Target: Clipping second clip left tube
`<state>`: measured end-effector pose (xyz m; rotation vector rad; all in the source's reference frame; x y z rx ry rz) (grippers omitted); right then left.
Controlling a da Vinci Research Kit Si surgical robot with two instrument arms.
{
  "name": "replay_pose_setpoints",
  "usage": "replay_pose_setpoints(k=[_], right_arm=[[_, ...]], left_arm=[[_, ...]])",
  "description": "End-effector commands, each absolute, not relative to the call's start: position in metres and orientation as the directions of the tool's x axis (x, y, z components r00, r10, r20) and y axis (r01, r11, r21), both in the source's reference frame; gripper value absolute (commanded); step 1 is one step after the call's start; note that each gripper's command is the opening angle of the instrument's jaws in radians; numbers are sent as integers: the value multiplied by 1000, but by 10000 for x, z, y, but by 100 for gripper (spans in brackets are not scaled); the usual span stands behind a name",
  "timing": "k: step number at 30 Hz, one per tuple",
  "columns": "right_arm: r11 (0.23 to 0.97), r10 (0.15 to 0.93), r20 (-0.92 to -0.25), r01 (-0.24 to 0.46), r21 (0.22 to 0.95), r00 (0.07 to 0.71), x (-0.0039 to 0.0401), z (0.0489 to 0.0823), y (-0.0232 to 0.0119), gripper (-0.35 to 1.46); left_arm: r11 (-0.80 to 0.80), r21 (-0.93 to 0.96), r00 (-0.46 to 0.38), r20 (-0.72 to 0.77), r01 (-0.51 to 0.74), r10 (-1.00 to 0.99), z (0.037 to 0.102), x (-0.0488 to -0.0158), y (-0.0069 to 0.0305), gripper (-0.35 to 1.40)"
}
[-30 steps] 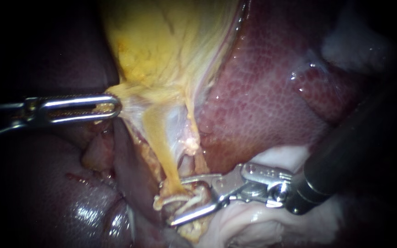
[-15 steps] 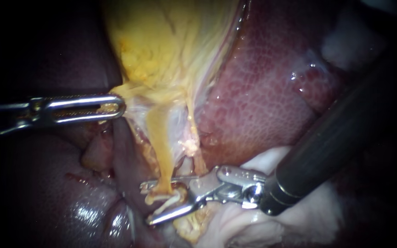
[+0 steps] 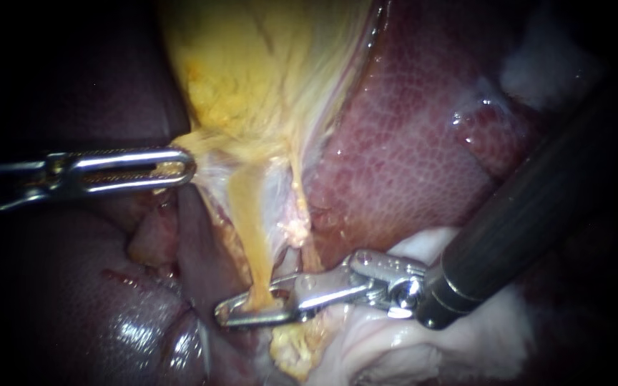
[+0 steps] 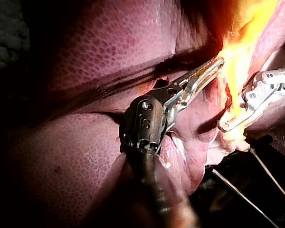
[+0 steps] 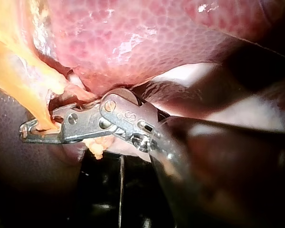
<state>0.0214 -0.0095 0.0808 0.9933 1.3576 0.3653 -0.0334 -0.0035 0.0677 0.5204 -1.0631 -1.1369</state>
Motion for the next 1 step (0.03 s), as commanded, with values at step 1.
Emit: replay_pose_setpoints(k=[1], right_arm=[[567,733,-639,308,764,233,214,809,-95,-35]], left_arm=[[379,797,38,411,470,-911,677,-334,-34,-35]])
